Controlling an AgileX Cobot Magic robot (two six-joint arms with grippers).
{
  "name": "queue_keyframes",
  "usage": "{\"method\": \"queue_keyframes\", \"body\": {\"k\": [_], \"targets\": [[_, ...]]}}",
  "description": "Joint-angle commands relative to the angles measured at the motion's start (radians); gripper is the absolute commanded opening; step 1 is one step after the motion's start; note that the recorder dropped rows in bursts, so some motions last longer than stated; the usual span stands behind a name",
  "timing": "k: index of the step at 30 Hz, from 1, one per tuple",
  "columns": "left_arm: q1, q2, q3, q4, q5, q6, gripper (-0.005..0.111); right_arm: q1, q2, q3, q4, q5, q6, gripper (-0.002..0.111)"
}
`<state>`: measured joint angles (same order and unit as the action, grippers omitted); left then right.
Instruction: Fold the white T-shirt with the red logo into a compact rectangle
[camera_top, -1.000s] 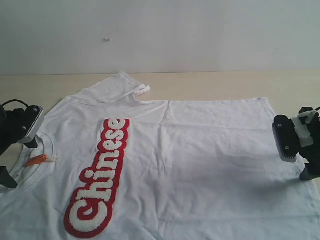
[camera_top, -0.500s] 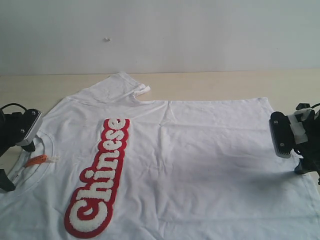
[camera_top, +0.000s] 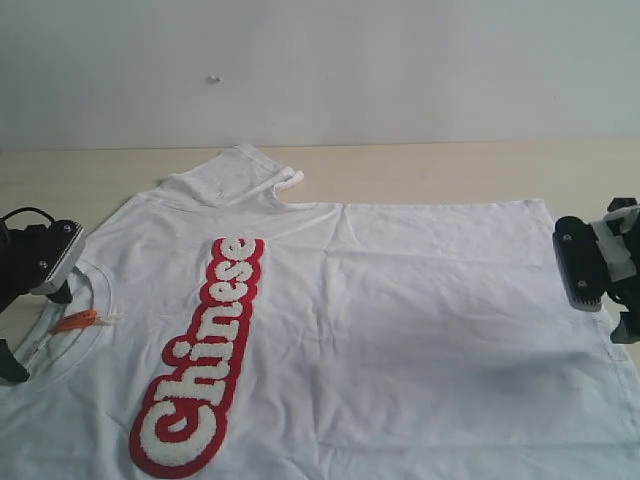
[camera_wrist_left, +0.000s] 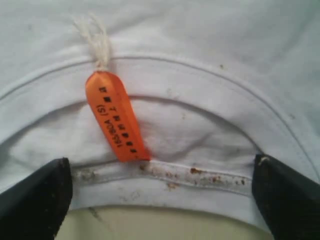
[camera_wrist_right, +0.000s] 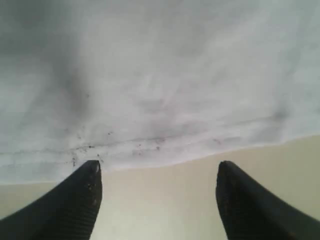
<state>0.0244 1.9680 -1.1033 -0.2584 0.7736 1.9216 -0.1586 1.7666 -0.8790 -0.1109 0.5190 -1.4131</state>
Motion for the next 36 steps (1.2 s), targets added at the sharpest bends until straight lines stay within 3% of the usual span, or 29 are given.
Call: {"method": "queue_keyframes", "body": {"k": [1,8,30,36], "targets": [[0.003,-0.002,0.006,0.001,0.004,0.007,0.093,-0.004,-0.081,0.002,0.076,0.011,0.001,0.064],[0.003,-0.002,0.006,-0.038,0.006,0.012,0.093,-0.004,-0.035,0.004,0.092,0.09,-0.008,0.059],[0.003,-0.002,0.006,-0.043,0.035,0.041,0.093,-0.004,0.142,0.002,0.048,0.001,-0.016,0.059],[0.003,-0.002,0.006,-0.045,0.042,0.045,0.093,-0.004,0.193,-0.013,0.04,0.001,-0.014,0.055]]}}
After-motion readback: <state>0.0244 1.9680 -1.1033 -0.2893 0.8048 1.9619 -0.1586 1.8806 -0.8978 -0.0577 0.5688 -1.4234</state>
